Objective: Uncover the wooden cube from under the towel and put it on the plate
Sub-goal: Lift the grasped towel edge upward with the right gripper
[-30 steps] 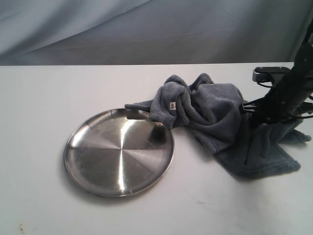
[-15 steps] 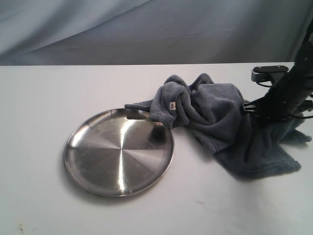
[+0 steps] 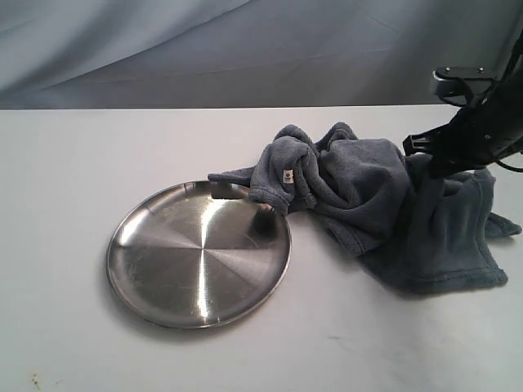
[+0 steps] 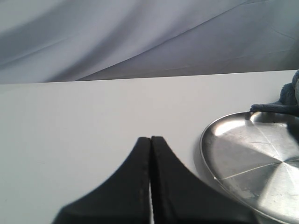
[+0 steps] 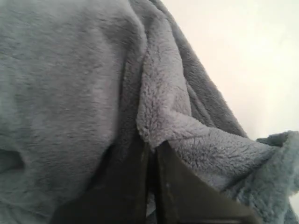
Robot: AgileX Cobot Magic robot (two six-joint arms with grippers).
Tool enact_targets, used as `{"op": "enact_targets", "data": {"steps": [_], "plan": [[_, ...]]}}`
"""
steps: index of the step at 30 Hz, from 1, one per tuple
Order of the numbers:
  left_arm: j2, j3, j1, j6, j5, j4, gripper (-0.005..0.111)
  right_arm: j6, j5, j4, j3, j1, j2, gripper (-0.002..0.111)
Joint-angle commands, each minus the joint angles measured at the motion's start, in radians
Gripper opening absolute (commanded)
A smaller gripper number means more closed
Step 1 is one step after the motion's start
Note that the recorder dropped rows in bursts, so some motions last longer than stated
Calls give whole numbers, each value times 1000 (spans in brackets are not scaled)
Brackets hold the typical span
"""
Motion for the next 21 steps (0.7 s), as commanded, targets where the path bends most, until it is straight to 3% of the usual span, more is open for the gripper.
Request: {"op": "enact_targets", "data": {"steps": [1,11,21], "plan": [[-3,5,-6,-8,-14,4,0,-133,23,162,-7,-6,-62,0],[-3,5,-6,-8,-14,4,0,-188,107,249,-1,9,-265,0],[-3,5,-6,-8,-14,4,0,-351,144,265,104,197,-308,0]]}}
